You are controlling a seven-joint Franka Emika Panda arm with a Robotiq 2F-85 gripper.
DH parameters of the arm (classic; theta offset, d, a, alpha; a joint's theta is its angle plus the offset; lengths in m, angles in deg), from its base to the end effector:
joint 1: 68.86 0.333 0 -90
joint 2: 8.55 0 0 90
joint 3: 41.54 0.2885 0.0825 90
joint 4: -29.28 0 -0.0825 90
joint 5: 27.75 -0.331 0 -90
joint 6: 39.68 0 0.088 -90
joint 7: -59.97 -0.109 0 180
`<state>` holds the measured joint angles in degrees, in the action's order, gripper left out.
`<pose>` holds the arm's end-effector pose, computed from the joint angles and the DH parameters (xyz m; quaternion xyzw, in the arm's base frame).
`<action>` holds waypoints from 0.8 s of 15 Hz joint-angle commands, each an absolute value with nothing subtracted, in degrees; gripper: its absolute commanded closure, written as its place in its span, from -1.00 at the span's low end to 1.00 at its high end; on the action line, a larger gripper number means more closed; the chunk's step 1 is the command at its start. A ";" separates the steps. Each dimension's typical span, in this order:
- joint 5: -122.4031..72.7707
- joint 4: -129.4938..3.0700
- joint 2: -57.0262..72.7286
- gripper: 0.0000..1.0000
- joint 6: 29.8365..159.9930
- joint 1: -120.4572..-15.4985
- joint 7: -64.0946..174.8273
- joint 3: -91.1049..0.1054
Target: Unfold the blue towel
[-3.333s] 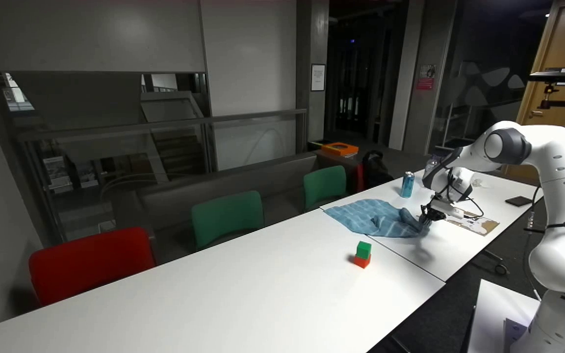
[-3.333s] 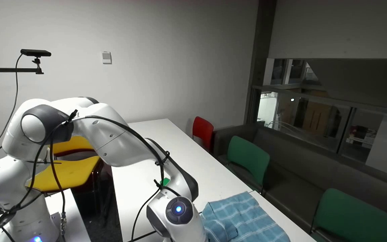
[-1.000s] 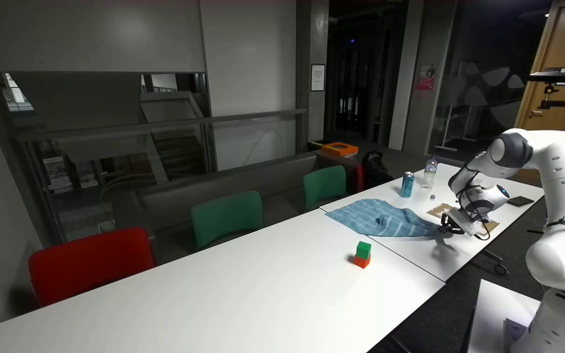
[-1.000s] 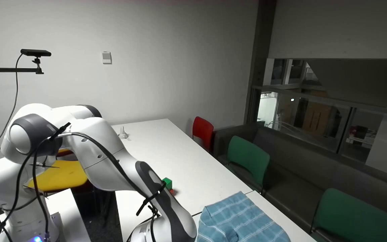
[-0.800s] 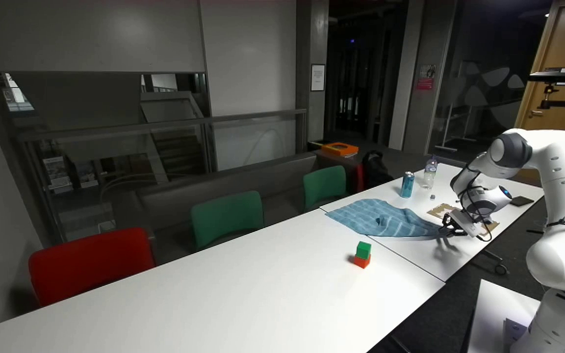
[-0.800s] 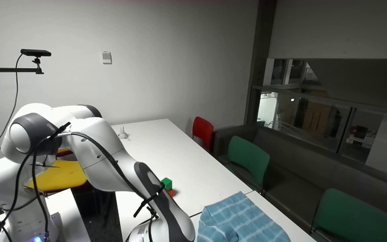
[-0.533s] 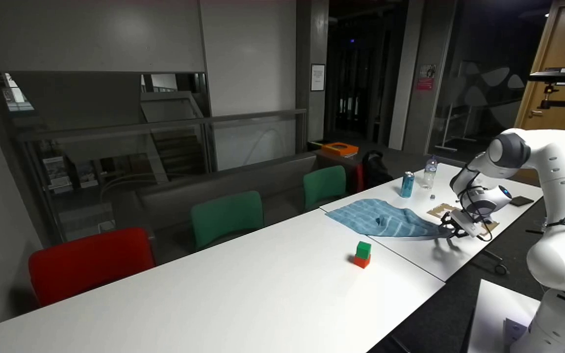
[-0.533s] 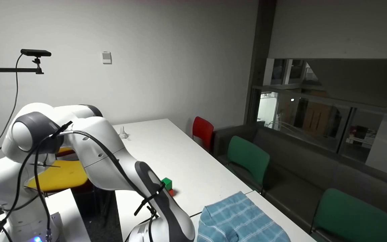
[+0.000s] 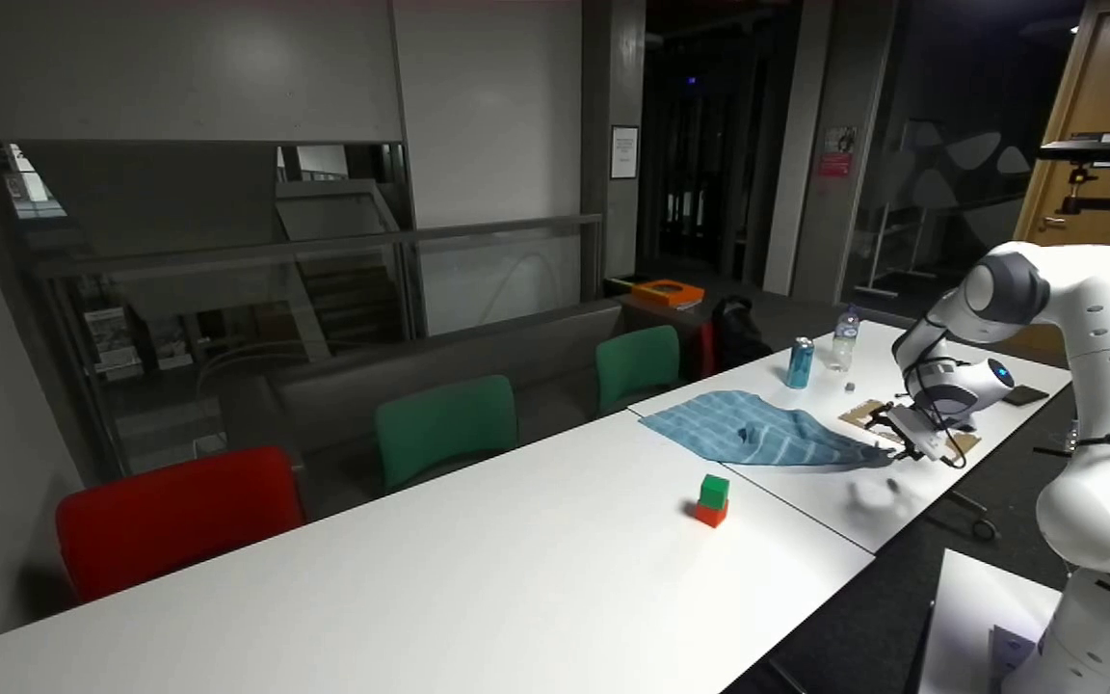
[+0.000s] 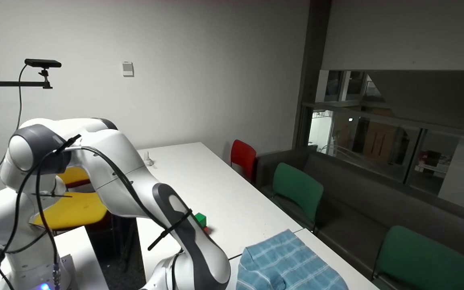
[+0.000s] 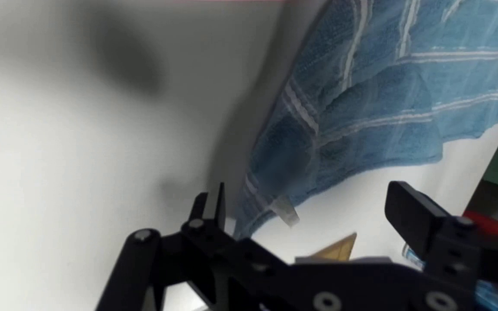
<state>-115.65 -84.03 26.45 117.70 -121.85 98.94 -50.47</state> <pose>0.2259 -0.5042 0.1773 -0.6047 0.7382 -0.2741 0.1195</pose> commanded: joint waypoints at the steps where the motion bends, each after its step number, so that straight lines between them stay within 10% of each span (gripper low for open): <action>1: -125.97 -90.31 17.96 -1.00 120.30 -122.56 112.40 -49.96; 12: -91.92 -100.05 13.73 -1.00 124.58 -116.97 106.67 -53.87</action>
